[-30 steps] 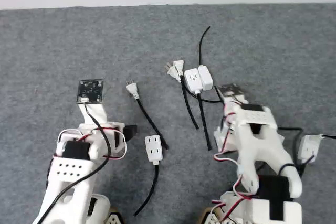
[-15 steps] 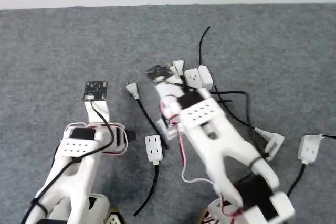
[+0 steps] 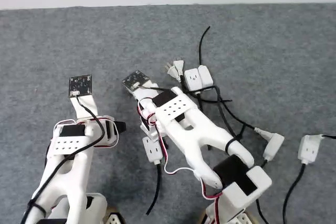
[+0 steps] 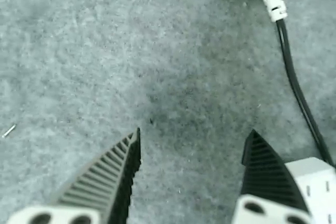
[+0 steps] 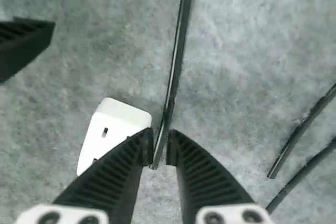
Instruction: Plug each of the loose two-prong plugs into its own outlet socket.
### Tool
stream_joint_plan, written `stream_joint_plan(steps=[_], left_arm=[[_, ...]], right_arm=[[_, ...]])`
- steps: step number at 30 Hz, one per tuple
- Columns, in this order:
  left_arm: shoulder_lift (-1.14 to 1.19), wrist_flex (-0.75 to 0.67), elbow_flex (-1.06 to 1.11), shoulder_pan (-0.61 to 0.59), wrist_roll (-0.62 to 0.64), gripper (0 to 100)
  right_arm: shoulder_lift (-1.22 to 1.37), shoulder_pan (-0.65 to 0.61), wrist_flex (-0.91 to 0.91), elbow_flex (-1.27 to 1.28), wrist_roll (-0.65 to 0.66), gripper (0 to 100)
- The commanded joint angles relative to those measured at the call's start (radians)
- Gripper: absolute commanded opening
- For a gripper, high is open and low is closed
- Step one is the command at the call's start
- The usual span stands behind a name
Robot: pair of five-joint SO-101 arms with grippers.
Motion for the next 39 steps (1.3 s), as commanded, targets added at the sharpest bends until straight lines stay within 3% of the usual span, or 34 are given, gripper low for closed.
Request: stream_joint_plan(steps=[1,21,31,34,39], left_arm=[[0.002,-0.025,-0.044,-0.008,-0.009,30],[0.002,-0.025,-0.039,-0.006,-0.012,30],[0.002,-0.026,-0.030,0.012,-0.012,30],[0.002,-0.026,-0.030,0.021,-0.014,30],[0.002,-0.026,-0.030,0.021,-0.014,30]], right_arm=[[-0.016,-0.008,0.007,-0.031,-0.015,6.9],[-0.002,-0.002,-0.087,0.114,-0.006,7.2],[0.108,-0.001,-0.002,0.002,0.044,6.8],[0.145,-0.001,0.035,-0.041,0.046,1.0],[0.137,-0.002,0.054,-0.044,0.048,1.0]])
